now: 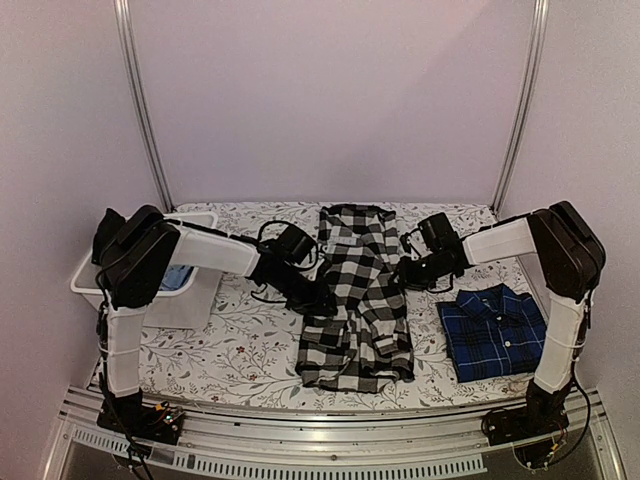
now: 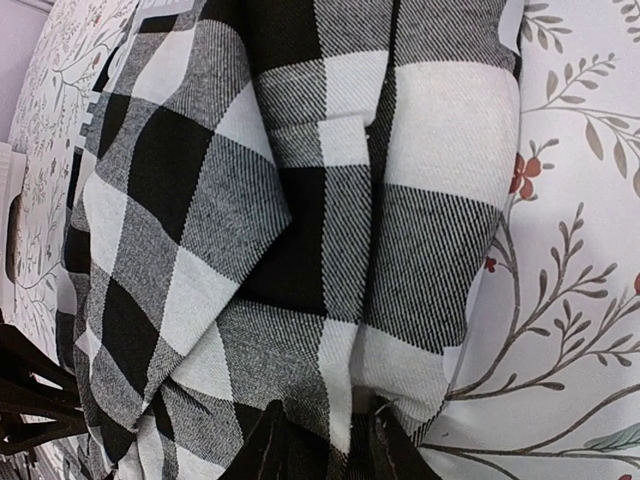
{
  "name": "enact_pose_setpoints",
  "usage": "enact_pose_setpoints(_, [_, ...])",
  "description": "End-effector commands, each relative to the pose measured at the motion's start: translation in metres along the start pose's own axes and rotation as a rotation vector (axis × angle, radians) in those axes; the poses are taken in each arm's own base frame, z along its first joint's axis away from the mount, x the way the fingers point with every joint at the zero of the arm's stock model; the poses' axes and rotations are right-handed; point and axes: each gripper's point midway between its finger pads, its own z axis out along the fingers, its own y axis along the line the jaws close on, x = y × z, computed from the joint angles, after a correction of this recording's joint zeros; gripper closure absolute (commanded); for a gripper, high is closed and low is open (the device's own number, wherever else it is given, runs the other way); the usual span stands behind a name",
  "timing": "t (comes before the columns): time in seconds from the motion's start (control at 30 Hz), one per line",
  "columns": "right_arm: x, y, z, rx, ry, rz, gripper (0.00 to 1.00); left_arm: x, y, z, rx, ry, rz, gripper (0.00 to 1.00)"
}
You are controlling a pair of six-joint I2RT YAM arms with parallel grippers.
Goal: Fold and stack the long sleeve shirts
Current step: Move the rectangle-folded shirt to the center of the board, then smooth out the rectangle-folded shirt at the center of the board.
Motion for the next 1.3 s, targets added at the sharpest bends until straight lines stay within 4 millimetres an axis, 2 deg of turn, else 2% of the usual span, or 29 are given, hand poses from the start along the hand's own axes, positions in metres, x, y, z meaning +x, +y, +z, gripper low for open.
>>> enact_pose_setpoints(0.0, [-0.004,0.0,-0.021,0.06,-0.011,-0.018,0.72,-0.009,-0.005,-0.013,-0.019,-0.016,0.027,0.77])
enact_pose_setpoints(0.13, [-0.011,0.016,-0.053,0.064,-0.06,-0.047,0.7,-0.02,-0.035,-0.03,0.016,-0.051,0.077,0.75])
enact_pose_setpoints(0.2, [-0.005,0.024,-0.062,0.064,-0.067,-0.061,0.7,-0.021,-0.047,-0.035,0.025,-0.059,0.099,0.74])
enact_pose_setpoints(0.33, [0.027,0.044,-0.069,0.079,-0.028,-0.112,0.7,-0.019,-0.061,-0.042,0.04,-0.066,0.117,0.74])
enact_pose_setpoints(0.47, [0.072,0.067,-0.069,0.103,0.041,-0.178,0.71,-0.014,-0.06,-0.045,0.034,-0.063,0.11,0.74])
enact_pose_setpoints(0.67, [0.12,0.087,-0.077,0.142,0.104,-0.237,0.71,-0.003,-0.052,-0.047,0.024,-0.054,0.088,0.74])
enact_pose_setpoints(0.87, [0.144,0.096,-0.076,0.209,0.119,-0.285,0.71,0.005,-0.051,-0.046,0.03,-0.049,0.077,0.75])
enact_pose_setpoints(1.17, [0.172,0.099,-0.055,0.352,0.178,-0.393,0.71,0.009,-0.048,-0.046,0.024,-0.043,0.075,0.75])
enact_pose_setpoints(1.27, [0.174,0.096,-0.051,0.395,0.183,-0.412,0.71,0.008,-0.048,-0.044,0.024,-0.041,0.077,0.75])
